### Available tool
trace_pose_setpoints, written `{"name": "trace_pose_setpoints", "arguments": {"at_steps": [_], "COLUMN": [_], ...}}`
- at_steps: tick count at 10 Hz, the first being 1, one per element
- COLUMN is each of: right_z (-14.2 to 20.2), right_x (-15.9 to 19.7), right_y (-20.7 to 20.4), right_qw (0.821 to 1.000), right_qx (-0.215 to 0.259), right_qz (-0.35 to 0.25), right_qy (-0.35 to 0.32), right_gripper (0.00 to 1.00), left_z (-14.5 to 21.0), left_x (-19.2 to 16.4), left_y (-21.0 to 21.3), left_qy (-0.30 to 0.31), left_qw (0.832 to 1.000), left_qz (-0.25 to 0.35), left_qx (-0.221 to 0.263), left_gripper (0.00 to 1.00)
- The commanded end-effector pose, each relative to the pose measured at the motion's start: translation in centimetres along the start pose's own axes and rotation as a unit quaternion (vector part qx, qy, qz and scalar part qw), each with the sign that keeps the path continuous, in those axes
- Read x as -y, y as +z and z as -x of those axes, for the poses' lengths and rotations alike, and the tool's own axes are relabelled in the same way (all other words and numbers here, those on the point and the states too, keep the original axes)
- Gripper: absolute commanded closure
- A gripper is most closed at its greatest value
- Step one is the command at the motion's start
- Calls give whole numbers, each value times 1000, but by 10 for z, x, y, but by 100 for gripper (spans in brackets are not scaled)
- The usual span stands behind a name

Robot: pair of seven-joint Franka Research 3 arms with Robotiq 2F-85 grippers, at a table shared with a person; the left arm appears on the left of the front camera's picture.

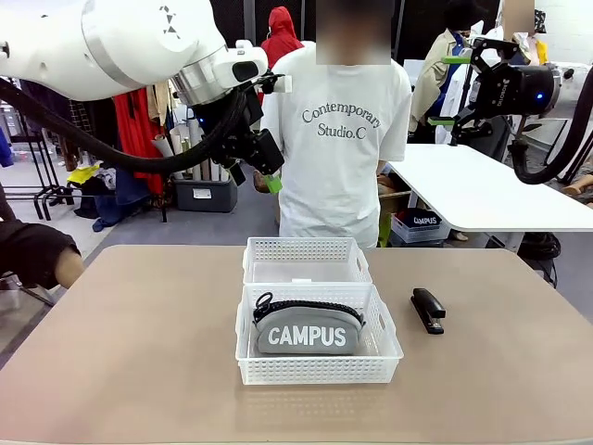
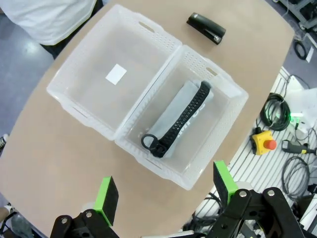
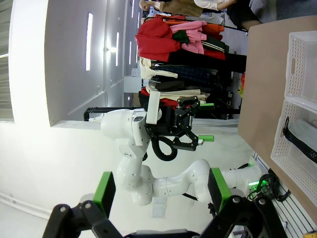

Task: Distribute items into two baskets.
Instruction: Pick up the Stapler that the person points to.

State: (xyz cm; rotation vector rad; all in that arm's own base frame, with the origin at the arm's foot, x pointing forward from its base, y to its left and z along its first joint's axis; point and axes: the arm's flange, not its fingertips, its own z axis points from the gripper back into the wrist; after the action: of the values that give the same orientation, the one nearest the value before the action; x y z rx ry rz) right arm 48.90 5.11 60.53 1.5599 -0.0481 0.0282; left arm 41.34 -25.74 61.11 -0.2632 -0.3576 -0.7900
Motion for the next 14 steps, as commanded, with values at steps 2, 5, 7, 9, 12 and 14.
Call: {"name": "trace_pose_setpoints", "arguments": {"at_steps": [2, 5, 7, 9, 12, 14], "right_z": [0, 0, 0, 0, 0, 0], "right_x": [-2, -2, -2, -2, -2, -2], "right_y": [0, 0, 0, 0, 0, 0], "right_qw": [1000, 1000, 1000, 1000, 1000, 1000], "right_qx": [0, 0, 0, 0, 0, 0], "right_qz": [-1, -1, -1, -1, -1, -1], "right_qy": [2, 2, 2, 2, 2, 2], "right_gripper": [0, 0, 0, 0, 0, 0], "left_z": [0, 20, 32, 45, 64, 76], "left_x": [0, -14, -20, -35, -51, -61], "left_y": [0, 55, 90, 117, 146, 158], "left_qy": [0, 96, 167, 243, 289, 321], "left_qw": [1000, 992, 975, 942, 901, 875], "left_qz": [0, 30, 44, 85, 127, 142], "left_qx": [0, 73, 138, 217, 298, 334], "left_gripper": [0, 0, 0, 0, 0, 0]}}
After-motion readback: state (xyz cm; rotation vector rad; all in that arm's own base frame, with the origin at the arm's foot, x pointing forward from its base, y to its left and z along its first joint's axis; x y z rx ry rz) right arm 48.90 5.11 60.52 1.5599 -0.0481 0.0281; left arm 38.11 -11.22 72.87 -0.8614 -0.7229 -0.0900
